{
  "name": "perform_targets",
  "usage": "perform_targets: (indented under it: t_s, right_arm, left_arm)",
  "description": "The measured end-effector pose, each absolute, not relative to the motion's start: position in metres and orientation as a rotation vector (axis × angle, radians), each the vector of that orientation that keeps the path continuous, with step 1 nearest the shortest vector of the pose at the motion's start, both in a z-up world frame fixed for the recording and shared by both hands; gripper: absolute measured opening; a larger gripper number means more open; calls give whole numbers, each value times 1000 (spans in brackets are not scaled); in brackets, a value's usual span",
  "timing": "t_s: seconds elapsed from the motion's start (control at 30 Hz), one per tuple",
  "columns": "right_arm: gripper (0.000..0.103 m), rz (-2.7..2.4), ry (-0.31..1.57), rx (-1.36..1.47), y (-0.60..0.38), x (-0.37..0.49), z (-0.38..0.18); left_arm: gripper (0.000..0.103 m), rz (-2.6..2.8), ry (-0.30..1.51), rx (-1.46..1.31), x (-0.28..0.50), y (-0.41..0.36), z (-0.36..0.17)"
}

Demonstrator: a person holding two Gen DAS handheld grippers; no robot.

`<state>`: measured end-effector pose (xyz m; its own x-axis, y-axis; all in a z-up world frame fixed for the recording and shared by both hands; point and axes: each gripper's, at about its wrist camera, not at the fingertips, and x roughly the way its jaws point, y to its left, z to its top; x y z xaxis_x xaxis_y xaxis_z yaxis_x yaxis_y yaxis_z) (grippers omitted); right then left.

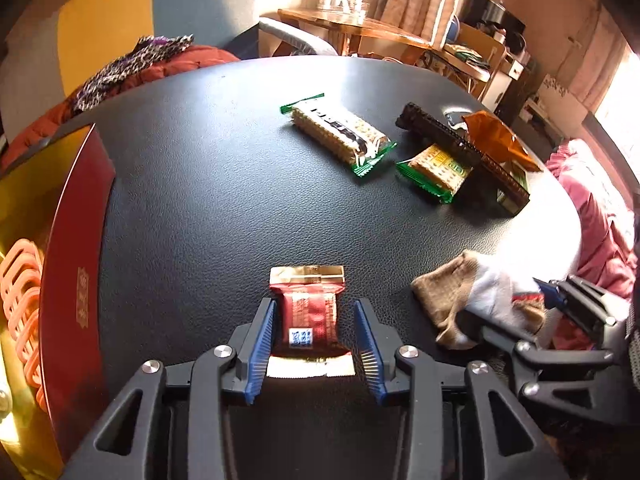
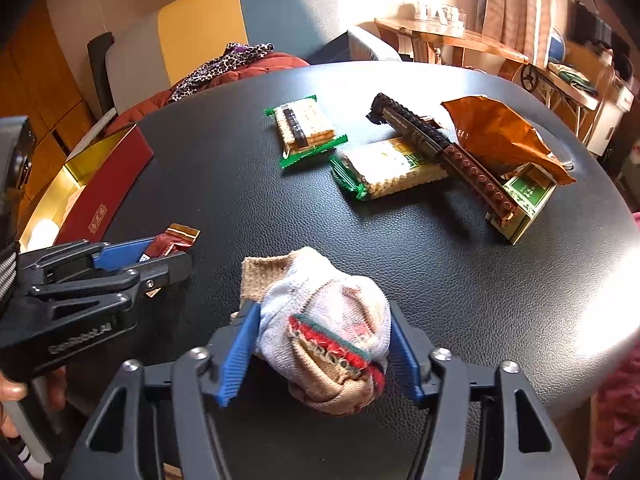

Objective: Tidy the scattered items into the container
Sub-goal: 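Carry the red candy packet to the tray with the left tool while the right tool holds the sock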

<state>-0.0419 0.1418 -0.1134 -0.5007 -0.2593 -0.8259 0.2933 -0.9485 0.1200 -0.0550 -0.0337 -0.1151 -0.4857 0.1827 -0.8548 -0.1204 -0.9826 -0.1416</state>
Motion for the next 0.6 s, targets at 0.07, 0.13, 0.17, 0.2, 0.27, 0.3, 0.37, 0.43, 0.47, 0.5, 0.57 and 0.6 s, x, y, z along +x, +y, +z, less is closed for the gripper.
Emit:
perform_targets:
  t_s: [0.07,0.13,0.17,0.2,0.27,0.3,0.37,0.43,0.47,0.5,0.57,0.6]
  right_arm:
    - [77,-2477,40,1346,142,-39,-114]
    - [84,-2483,29,1335,143,-35,-114]
    - [85,-2487,22,1330,144,-34,-114]
    - [85,-2489,11,1321,146,-32,-114]
    - [85,-2487,-1,1314,146,-34,-115]
    - [85,-2484,-3,1312,146,-34,-115]
    - [85,-2484,9,1308,146,-33,-115]
    - [83,-2490,47,1301,143,-31,-116]
    - [77,-2495,59,1293,143,-30,-115]
    - [66,-2499,71,1284,143,-29,-115]
    - [53,-2503,83,1274,142,-28,-113]
    - [51,-2502,82,1275,142,-28,-112]
  left_arm:
    - [42,2569,-96,-1481,-53,-37,-114]
    - [43,2566,-104,-1482,-54,-40,-114]
    - [43,2565,-107,-1483,-54,-41,-113]
    - [44,2564,-101,-1484,-55,-40,-113]
    - [44,2558,-81,-1485,-57,-36,-114]
    - [44,2553,-67,-1485,-59,-33,-115]
    - [44,2555,-43,-1491,-61,-28,-118]
    - [36,2588,-32,-1490,-60,-27,-119]
    - [31,2602,-23,-1491,-59,-28,-119]
    - [29,2605,-30,-1486,-58,-29,-119]
    - [26,2601,-75,-1479,-56,-34,-118]
    - [26,2599,-97,-1475,-55,-37,-117]
